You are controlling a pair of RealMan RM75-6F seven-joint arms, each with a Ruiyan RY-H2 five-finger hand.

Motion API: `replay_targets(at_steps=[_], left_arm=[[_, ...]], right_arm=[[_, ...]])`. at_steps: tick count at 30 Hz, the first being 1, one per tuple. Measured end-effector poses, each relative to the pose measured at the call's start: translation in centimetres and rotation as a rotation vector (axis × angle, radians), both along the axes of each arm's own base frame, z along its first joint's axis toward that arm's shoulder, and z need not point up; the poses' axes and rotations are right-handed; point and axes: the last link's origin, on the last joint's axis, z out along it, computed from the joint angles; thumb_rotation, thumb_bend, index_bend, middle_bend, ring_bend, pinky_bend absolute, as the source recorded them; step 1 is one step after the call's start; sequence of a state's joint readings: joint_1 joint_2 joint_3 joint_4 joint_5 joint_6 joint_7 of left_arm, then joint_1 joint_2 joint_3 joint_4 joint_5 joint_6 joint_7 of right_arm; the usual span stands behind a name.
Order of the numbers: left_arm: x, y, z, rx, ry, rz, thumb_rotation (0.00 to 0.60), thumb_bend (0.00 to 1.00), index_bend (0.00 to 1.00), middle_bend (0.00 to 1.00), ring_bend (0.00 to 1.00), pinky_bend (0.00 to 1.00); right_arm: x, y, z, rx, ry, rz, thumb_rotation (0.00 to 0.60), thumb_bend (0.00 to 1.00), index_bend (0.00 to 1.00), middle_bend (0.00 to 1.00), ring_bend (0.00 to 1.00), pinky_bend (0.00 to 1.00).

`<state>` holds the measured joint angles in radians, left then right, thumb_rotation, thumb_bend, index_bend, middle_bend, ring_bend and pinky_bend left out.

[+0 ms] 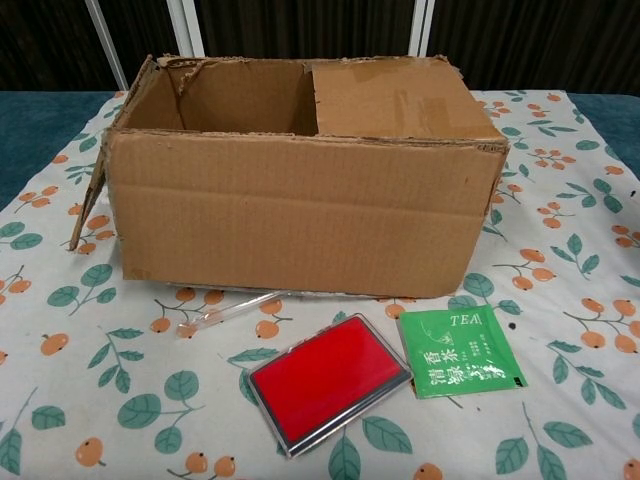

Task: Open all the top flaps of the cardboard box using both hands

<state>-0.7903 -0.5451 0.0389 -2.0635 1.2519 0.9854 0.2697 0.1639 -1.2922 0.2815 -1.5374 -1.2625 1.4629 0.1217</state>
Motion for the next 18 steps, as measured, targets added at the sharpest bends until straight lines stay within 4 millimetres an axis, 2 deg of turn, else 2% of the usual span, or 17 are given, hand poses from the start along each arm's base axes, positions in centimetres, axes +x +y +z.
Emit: replay_targets(at_steps=[3,5,10,15,18], left_arm=[[-1.7,-0.9,-0.5,0.081,-0.125,0.029,0.600,0.18,0.00,0.00,0.00,0.00],[-2.9,-1.5,-1.0,0.136,-0.191,0.048,0.600,0.17,0.00,0.00,0.00,0.00],[-7.3,-3.9,-3.0,0.309,-0.327,0.112,0.600,0.16,0.00,0.00,0.00,0.00],[-11.4,-6.1,-4.3,0.439,-0.368,0.174,0.600,0.16,0.00,0.00,0.00,0.00],[-12.9,-6.6,-4.7,0.466,-0.385,0.190,0.600,0.16,0.00,0.00,0.00,0.00]], right_arm=[[0.1,-0.1,0.3,-0.008,0.024,0.006,0.600,0.44,0.02,0.00,0.00,0.23],[0.3,-0.2,0.7,-0.013,0.046,0.012,0.600,0.38,0.02,0.00,0.00,0.23],[1.4,-0.7,1.6,-0.016,0.098,0.042,0.600,0.30,0.01,0.00,0.00,0.23],[3.8,-1.7,2.6,0.005,0.170,0.115,0.600,0.27,0.00,0.00,0.00,0.23],[5.9,-2.5,3.0,0.043,0.236,0.177,0.600,0.27,0.00,0.00,0.00,0.23]])
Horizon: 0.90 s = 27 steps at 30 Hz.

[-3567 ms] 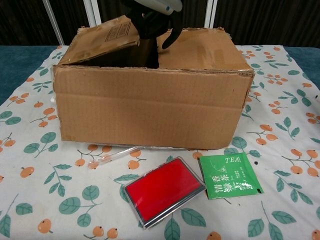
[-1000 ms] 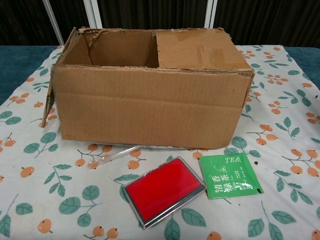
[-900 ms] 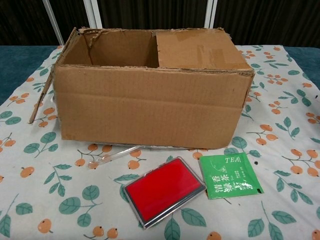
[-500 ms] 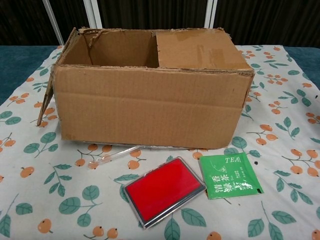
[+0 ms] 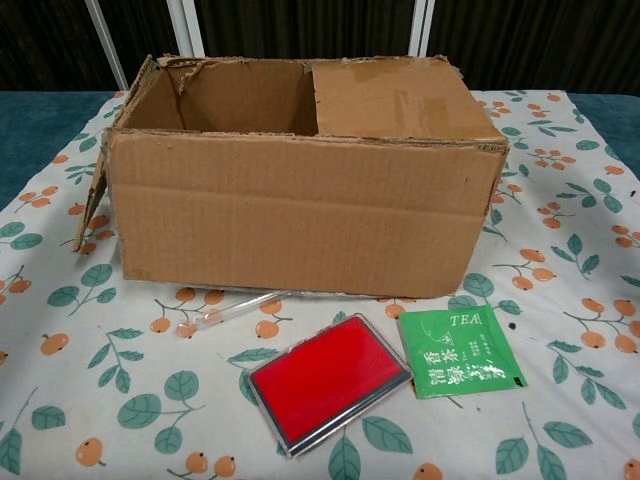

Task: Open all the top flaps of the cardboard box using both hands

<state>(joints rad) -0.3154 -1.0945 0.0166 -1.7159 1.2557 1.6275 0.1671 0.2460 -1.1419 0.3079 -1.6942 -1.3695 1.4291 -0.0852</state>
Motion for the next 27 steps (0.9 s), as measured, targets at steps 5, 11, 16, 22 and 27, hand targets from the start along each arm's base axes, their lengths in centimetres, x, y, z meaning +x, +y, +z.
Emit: replay_targets(at_steps=[5,11,16,22,27], left_arm=[[-1.6,-0.5,-0.4,0.016,-0.023,0.006,0.600,0.16,0.00,0.00,0.00,0.00],[-2.3,-0.6,-0.7,0.028,-0.073,-0.007,0.600,0.16,0.00,0.00,0.00,0.00],[-2.8,-0.5,-0.7,0.033,-0.107,-0.010,0.600,0.16,0.00,0.00,0.00,0.00],[-3.2,-0.3,-0.7,0.016,-0.141,-0.001,0.600,0.16,0.00,0.00,0.00,0.00],[-3.3,-0.3,-0.7,0.008,-0.150,0.001,0.600,0.16,0.00,0.00,0.00,0.00]], right_arm=[[4.6,-2.1,0.3,0.088,0.099,0.119,0.600,0.27,0.00,0.00,0.00,0.23],[10.5,-5.0,0.0,0.171,0.240,0.265,0.600,0.42,0.00,0.00,0.00,0.23],[15.6,-7.0,-1.3,0.246,0.343,0.380,0.600,0.83,0.15,0.12,0.11,0.28],[23.0,-9.0,-4.4,0.330,0.457,0.560,0.600,1.00,0.38,0.30,0.25,0.36],[26.9,-10.3,-8.1,0.412,0.488,0.631,0.600,1.00,0.45,0.34,0.28,0.36]])
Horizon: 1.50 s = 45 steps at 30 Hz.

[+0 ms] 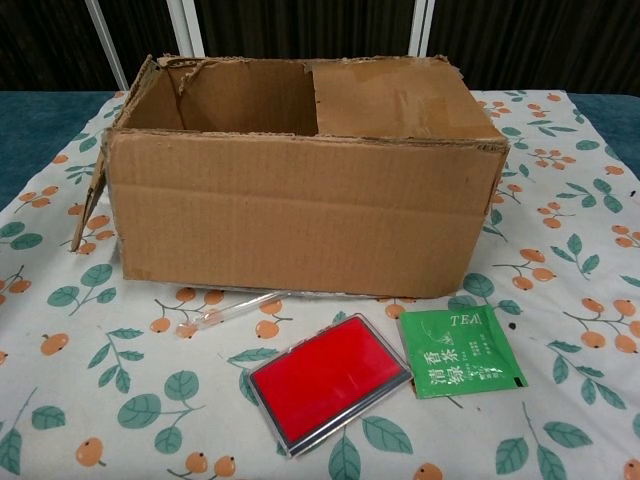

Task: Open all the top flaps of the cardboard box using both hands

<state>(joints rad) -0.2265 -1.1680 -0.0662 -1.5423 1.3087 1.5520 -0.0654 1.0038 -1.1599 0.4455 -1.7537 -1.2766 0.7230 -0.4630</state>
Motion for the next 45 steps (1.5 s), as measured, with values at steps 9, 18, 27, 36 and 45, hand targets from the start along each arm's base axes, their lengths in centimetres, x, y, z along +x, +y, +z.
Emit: replay_targets(at_steps=[9,18,27,36,45], left_arm=[[-0.2,0.2,0.0,-0.012,-0.027,0.008,0.600,0.17,0.00,0.00,0.00,0.00],[-0.2,0.4,0.1,-0.016,-0.049,0.012,0.600,0.17,0.00,0.00,0.00,0.00],[-0.2,0.4,0.0,-0.023,-0.063,0.014,0.600,0.18,0.00,0.00,0.00,0.00],[-0.2,0.6,0.0,-0.031,-0.083,0.022,0.600,0.18,0.00,0.00,0.00,0.00],[-0.2,0.6,0.0,-0.031,-0.094,0.027,0.600,0.18,0.00,0.00,0.00,0.00]], right_arm=[[2.6,-0.9,-4.8,0.075,0.072,0.033,0.600,1.00,0.48,0.34,0.28,0.36],[3.8,-2.4,-8.2,0.111,0.157,0.027,0.600,1.00,0.53,0.36,0.28,0.36],[3.4,-2.9,-10.2,0.105,0.289,0.086,0.600,1.00,0.53,0.37,0.28,0.36],[2.9,-3.5,-11.2,0.104,0.393,0.123,0.600,1.00,0.56,0.39,0.29,0.36],[1.9,-4.6,-11.2,0.047,0.494,0.166,0.600,1.00,0.66,0.49,0.32,0.36]])
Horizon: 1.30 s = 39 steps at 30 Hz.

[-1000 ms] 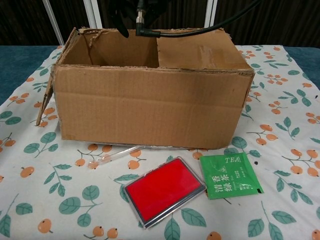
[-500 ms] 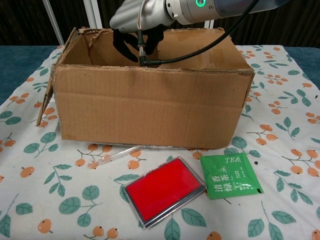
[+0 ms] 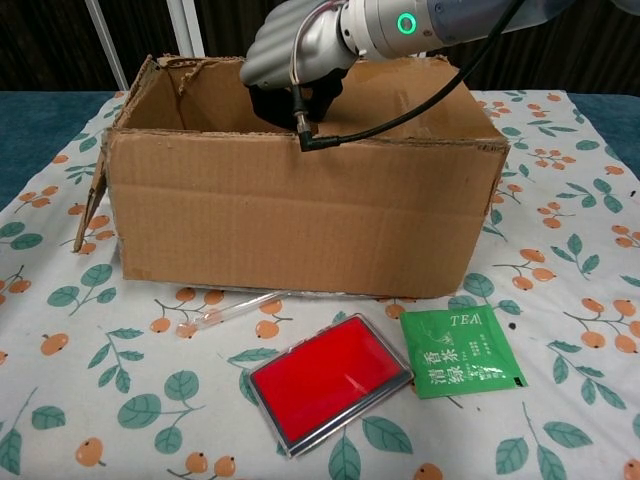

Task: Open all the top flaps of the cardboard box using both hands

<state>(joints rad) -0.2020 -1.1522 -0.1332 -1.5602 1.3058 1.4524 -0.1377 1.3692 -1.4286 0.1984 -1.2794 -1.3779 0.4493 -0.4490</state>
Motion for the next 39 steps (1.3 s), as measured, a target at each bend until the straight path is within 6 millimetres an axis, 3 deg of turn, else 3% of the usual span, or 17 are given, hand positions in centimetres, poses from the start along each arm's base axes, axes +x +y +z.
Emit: replay_targets(at_steps=[15,39], left_arm=[[0.2,0.0,-0.1,-0.005,-0.011,-0.006,0.600,0.18,0.00,0.00,0.00,0.00],[0.3,-0.1,-0.1,-0.009,-0.022,-0.008,0.600,0.18,0.00,0.00,0.00,0.00]], right_arm=[[-1.3,-0.3,1.9,-0.058,0.091,0.069,0.600,1.00,0.71,0.54,0.34,0.36],[2.1,0.5,7.6,-0.143,0.120,0.181,0.600,1.00,0.71,0.54,0.34,0.36]])
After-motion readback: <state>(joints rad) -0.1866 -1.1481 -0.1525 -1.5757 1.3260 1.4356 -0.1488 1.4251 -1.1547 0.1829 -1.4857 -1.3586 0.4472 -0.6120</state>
